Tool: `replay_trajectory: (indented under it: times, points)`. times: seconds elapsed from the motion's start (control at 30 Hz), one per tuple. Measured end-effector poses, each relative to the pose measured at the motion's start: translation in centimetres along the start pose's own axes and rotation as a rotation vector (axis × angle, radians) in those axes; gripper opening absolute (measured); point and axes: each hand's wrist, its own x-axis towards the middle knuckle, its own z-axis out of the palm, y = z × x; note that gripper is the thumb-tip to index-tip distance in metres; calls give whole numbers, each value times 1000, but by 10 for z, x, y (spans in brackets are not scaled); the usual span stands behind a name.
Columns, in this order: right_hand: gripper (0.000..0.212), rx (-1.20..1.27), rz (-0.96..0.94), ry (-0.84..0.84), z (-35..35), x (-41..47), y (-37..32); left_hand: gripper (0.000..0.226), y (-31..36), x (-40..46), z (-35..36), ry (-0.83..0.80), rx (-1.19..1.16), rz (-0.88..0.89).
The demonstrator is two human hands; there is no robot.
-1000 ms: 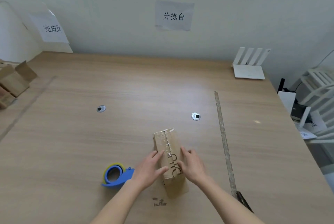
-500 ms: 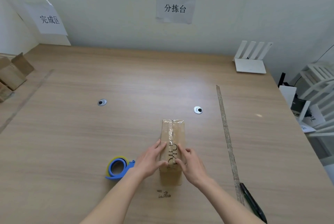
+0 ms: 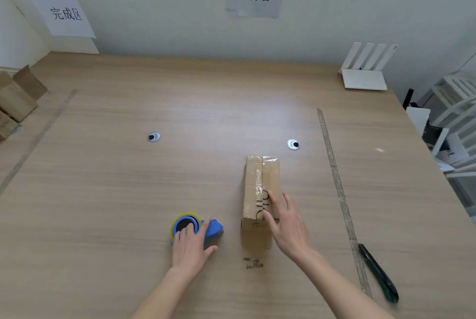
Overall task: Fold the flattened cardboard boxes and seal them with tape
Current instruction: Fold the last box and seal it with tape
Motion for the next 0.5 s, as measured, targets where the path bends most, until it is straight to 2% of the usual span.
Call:
replay_trajectory:
  times: [0.13,0.3,0.4,0.5]
  points:
    - [59,-29,-21,79,4,-8,-1,70,0,3,-2,-35,-23,-17]
    - [55,-62,-98,136,0,-11,-14,59,-10,8,-31,-20,-193,28]
    - [49,-22,-209,63,-9,-3,-38,54,-11,12,-74,95,-260,137]
    - [46,153,-242,-103,-20,8,-69,56,-10,17,-116,184,-251,283]
